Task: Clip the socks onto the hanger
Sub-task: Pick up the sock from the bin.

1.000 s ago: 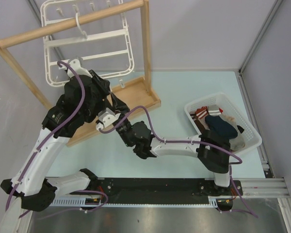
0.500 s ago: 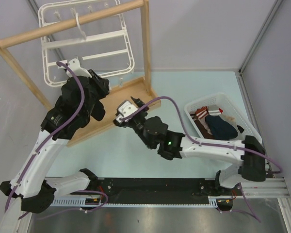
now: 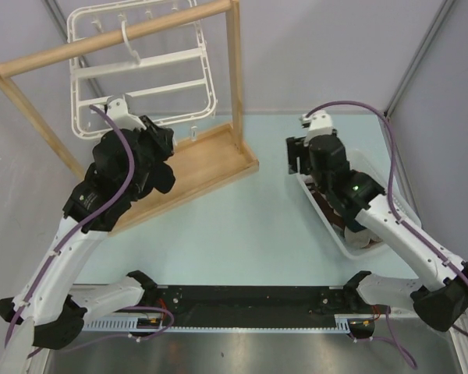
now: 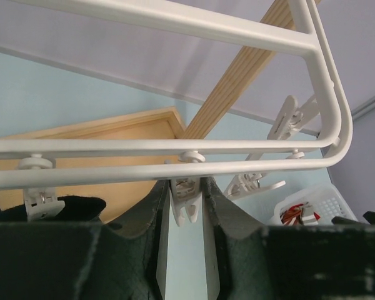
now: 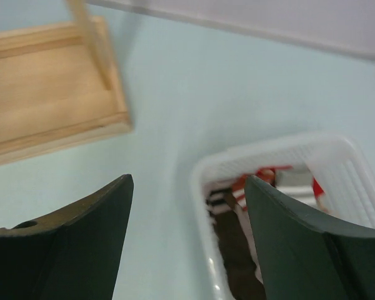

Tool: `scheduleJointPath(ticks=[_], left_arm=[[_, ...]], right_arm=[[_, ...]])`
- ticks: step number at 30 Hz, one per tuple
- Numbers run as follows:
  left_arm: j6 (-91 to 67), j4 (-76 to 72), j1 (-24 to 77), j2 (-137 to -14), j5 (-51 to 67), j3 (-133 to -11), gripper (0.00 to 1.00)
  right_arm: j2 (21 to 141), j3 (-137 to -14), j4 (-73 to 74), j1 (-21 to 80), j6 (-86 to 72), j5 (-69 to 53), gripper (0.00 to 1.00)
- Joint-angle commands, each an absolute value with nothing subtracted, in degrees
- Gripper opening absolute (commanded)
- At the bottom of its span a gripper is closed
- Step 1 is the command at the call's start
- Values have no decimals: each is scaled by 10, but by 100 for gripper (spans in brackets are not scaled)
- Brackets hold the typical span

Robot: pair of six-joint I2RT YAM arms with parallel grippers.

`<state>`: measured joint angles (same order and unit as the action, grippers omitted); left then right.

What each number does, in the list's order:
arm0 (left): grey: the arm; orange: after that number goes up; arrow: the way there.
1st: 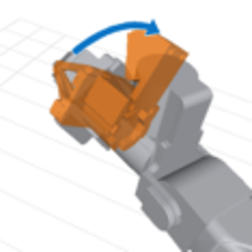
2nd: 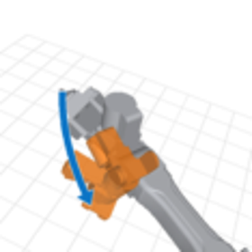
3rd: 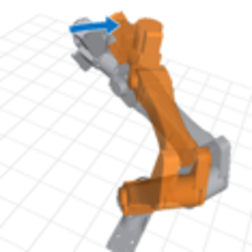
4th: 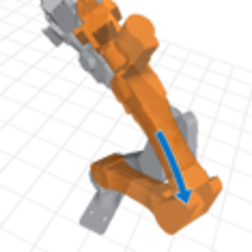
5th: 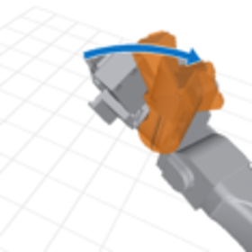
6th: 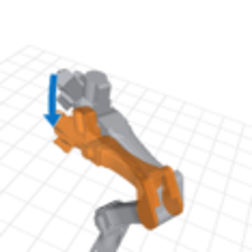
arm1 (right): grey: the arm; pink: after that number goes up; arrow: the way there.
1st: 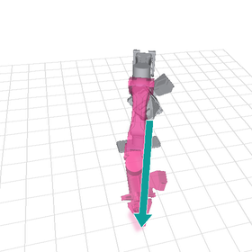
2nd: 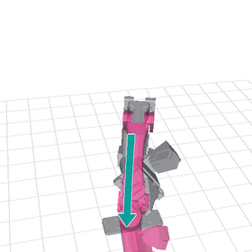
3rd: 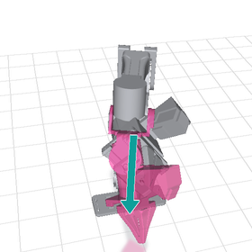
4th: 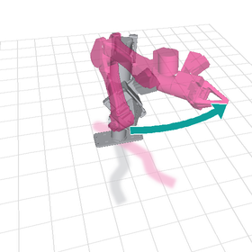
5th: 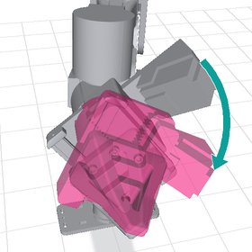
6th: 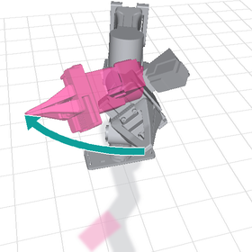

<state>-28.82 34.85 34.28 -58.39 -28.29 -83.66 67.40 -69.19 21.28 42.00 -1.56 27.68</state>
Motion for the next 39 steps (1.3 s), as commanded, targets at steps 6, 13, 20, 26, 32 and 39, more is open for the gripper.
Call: scheduleJointPath(ticks=[6, 13, 20, 26, 32, 39], left_arm=[[-232, 282, 345, -554, -258, -788, 0], [-217, 277, 345, -548, -253, -787, 0], [-207, 274, 345, -547, -258, -787, 0], [-204, 272, 345, -542, -255, -787, 0], [-204, 274, 345, -545, -250, -787, 0], [-204, 275, 345, -544, -246, -787, 0]], right_arm=[[693, -679, 382, 164, -105, 155, 74], [778, -676, 371, 5, -98, 20, 63], [850, -666, 382, -24, -101, 10, 53], [886, -633, 363, -33, -94, 11, 50], [892, -624, 351, -33, -92, 21, 38], [821, -624, 354, -25, -105, 45, 7]])
